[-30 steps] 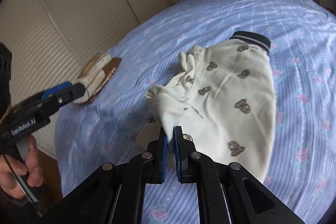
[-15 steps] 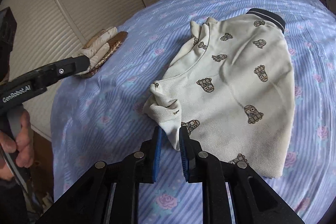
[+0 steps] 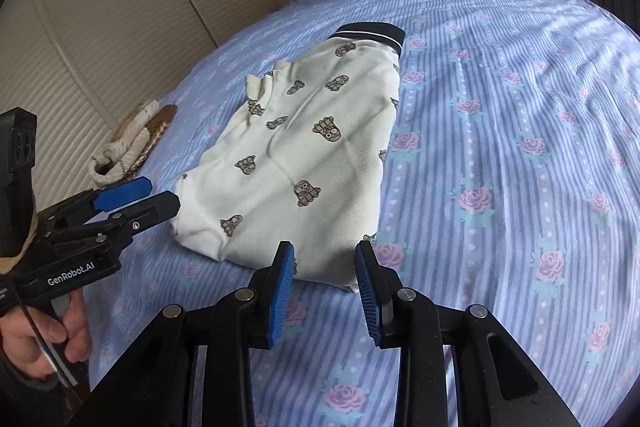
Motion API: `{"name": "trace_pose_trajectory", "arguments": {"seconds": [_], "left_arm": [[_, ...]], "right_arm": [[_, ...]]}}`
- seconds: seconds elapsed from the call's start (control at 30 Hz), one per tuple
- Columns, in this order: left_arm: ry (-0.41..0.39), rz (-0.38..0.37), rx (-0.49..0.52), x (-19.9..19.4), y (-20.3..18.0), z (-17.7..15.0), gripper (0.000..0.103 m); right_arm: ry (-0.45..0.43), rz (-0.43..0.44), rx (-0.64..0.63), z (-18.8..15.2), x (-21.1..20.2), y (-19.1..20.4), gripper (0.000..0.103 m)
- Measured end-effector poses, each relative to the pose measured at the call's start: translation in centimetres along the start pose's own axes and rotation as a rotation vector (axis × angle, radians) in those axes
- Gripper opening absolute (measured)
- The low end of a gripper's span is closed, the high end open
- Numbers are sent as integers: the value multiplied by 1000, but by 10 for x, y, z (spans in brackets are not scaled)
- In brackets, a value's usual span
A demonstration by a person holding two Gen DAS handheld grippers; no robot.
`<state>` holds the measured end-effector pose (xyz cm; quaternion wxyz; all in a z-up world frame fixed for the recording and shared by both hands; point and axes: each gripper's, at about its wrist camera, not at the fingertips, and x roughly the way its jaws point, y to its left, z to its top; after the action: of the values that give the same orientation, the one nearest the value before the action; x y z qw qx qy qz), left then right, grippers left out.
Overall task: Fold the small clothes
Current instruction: 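Lift the right gripper away and move the left gripper to the folded shirt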
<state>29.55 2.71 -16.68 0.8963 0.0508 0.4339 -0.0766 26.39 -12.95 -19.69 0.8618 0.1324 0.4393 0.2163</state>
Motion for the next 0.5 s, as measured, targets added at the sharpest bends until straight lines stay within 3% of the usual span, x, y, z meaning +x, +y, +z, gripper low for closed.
{"name": "trace_pose_trajectory", "arguments": {"seconds": [0.13,0.2,0.43,0.5], "left_arm": [[51,61,-48,24,21,-10,63],[60,31,-90,27,32,-14,63],[-38,-28,-89,1,33,17,62],[-60,-36,-65,2,32,38,62]], "right_arm": [[46,-44,-7,-6,16,-4,33],[48,-36,-3,-9,19,-7,33],[-35,-39,-15,8,-2,-5,33],[-73,-52,-17,19,-8,-3,40]]}}
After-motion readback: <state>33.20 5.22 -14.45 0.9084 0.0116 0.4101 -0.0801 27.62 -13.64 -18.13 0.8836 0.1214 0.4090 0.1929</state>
